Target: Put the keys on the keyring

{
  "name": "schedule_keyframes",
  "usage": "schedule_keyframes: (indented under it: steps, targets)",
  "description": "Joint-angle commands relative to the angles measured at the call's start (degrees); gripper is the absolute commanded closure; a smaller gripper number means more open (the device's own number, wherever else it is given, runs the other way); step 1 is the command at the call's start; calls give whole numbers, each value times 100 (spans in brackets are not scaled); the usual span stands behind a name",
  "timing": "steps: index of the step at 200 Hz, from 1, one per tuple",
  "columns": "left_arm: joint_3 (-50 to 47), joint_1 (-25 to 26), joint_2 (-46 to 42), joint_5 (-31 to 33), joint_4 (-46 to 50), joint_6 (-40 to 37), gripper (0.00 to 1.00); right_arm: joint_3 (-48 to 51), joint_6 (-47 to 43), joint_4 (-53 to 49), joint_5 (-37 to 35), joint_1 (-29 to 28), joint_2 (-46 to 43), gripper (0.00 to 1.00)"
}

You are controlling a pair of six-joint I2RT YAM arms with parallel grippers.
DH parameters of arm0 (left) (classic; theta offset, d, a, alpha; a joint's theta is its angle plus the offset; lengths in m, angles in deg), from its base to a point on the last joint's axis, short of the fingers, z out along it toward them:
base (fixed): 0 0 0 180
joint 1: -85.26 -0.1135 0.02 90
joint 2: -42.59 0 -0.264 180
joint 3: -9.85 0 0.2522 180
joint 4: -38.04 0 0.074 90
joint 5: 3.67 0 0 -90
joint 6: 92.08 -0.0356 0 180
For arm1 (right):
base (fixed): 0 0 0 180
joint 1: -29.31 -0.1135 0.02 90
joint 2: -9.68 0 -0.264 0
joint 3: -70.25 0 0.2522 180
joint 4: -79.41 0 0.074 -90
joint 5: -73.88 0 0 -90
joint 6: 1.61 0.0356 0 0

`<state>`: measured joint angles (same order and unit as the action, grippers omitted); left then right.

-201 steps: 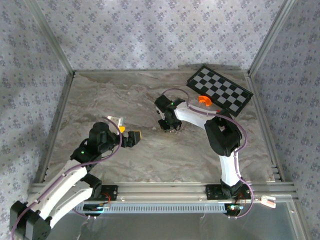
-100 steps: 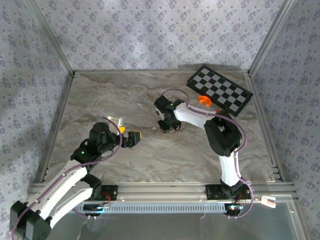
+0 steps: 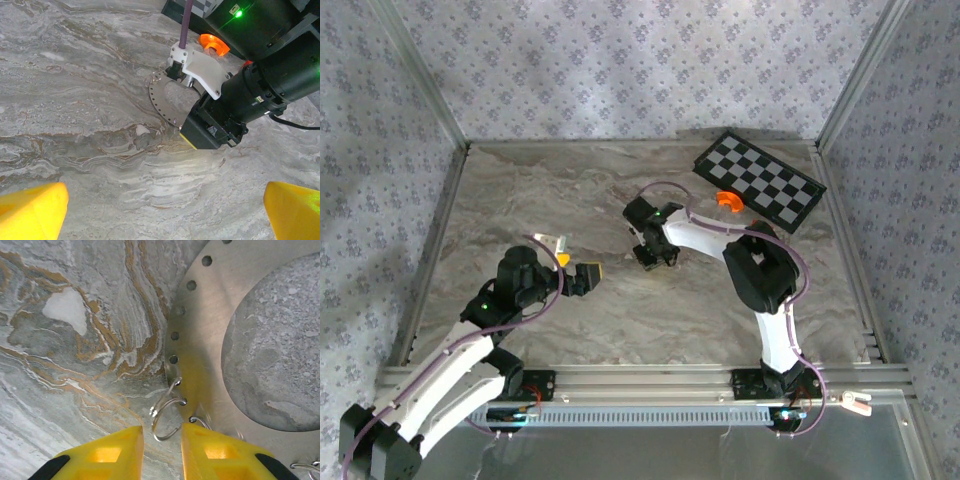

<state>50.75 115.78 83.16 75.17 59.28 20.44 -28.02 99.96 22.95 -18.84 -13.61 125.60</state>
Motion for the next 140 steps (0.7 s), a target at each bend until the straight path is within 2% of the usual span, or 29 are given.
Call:
schedule_keyframes:
  steps: [1,86,140]
  targets:
    - [11,32,-110,1,-50,-68,0,-101,73,-257,-183,-41,115,73]
    - [11,29,-129,31,-26,-73,0,-250,10,-298,-507,-204,229,72]
    - [20,33,-173,44,-4,-81,0,-281,20,-344,-618,-207,304,74]
